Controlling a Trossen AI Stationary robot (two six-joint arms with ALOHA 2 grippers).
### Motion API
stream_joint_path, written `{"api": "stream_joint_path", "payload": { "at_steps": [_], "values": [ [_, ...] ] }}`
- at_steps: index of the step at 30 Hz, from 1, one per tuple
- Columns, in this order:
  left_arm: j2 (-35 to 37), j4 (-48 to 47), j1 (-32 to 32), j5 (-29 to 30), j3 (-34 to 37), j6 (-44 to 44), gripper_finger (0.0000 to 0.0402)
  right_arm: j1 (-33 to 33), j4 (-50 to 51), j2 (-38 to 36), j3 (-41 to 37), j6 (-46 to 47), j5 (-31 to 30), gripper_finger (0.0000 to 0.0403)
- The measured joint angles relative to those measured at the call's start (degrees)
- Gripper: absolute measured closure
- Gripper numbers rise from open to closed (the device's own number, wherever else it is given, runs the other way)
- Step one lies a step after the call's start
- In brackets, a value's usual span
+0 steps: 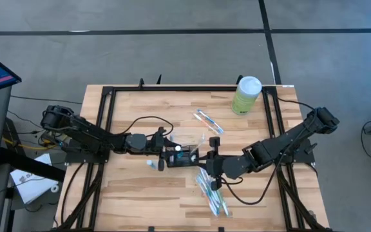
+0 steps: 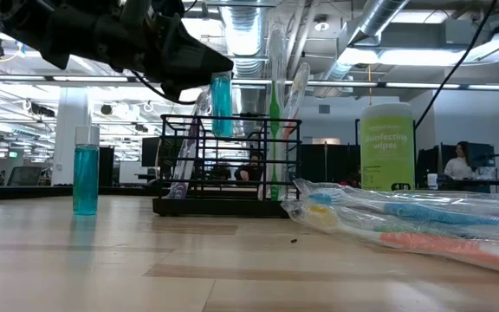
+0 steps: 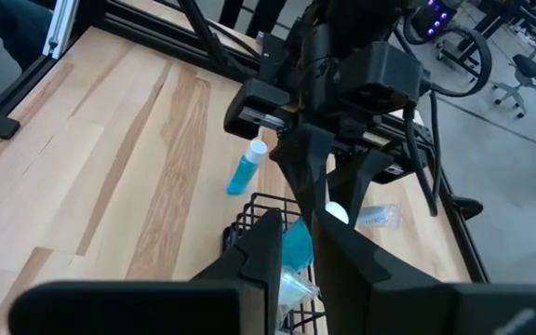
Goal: Pick & Place toothbrushing station
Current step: Put the mouthwash bottle into the mesh
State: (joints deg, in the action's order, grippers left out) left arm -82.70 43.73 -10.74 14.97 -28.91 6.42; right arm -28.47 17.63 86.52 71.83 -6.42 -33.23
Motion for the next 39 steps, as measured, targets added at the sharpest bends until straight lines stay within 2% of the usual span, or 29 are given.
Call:
{"api": "stream_joint_path", "payload": {
  "at_steps": [6,9,15,22,33,39],
  "values": [
    [0.0,-1.9,0.0,0.2,0.8,0.9,0.0306,0.0,0.2,0.0,0.0,0.0,0.0,0.0349],
    [-0.9,-1.0,0.0,2.1,2.0,1.1,0.0306,0.0,0.2,0.0,0.0,0.0,0.0,0.0349],
    [-5.5,5.6,0.0,2.4,2.1,1.1,0.0306,0.0,0.4,0.0,0.0,0.0,0.0,0.0349],
    [-8.9,7.2,0.0,2.3,2.0,1.5,0.0306,0.0,0.4,0.0,0.0,0.0,0.0,0.0349],
    [-9.0,7.1,0.0,1.1,2.0,1.5,0.0305,0.0,0.4,0.0,0.0,0.0,0.0,0.0349],
    [-9.0,6.6,0.0,1.1,2.0,1.5,0.0289,0.0,0.4,0.0,0.0,0.0,0.0,0.0349]
  ]
}}
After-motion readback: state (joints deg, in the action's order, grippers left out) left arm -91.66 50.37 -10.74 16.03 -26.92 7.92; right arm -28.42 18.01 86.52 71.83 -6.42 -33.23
